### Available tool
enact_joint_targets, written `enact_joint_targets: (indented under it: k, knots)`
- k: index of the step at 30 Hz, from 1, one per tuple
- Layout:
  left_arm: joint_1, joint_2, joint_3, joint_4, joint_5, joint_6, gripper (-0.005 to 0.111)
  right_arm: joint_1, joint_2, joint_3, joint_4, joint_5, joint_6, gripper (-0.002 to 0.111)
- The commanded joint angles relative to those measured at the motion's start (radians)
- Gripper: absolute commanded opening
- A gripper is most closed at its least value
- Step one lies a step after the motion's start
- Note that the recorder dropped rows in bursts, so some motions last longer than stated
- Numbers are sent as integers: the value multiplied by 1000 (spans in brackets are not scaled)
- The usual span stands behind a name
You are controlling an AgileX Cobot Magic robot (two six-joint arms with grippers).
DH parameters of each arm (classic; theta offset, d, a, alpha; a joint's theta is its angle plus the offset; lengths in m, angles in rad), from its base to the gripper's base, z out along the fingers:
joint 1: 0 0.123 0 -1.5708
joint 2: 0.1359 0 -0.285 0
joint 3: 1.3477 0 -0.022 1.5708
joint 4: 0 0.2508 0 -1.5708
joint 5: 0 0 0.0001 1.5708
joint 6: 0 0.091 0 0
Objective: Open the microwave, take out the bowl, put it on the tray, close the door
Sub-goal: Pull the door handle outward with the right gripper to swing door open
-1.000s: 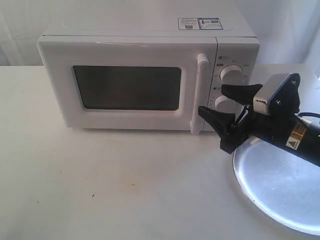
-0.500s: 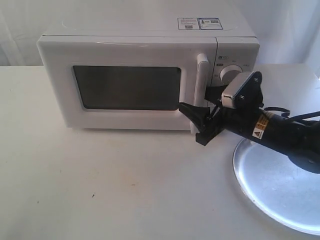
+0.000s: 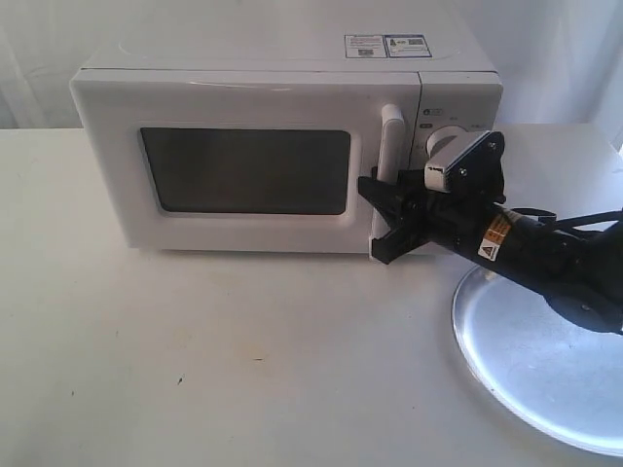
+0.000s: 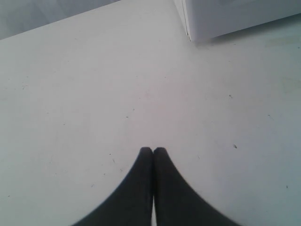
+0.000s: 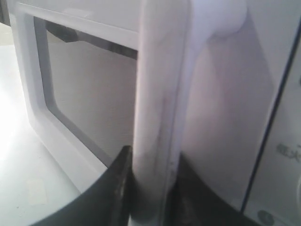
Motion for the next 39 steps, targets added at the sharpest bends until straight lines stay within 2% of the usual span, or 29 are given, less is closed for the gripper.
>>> enact_joint_targets:
  k: [1,5,12,20,24,29,30,32,39]
  knots:
    - [-4,-4,-4,-4,2,-2,0,80,-29,-4,-294,-46,30,0]
    - [-4,-4,-4,-4,2,-2,0,112,-71,60,-210,-46,-13,0]
    - [-4,-4,-4,-4,2,-2,0,120,-97,145,-204,-46,-68,0]
    - [-4,-4,-4,-4,2,-2,0,120,-112,207,-304,-46,-52,2]
    - [-4,-4,-4,-4,2,-2,0,120,-115,264,-304,-46,-47,18]
    - [-4,-4,-4,-4,2,-2,0,120,-121,309,-282,-46,-57,57]
    - [-4,-4,-4,-4,2,-2,0,120,-124,319,-282,-46,-49,60]
    - [-4,-4,-4,-4,2,-2,0,120,-138,345,-282,-46,-39,59]
    - [-4,-4,-4,-4,2,-2,0,119,-255,459,-326,-20,-28,44]
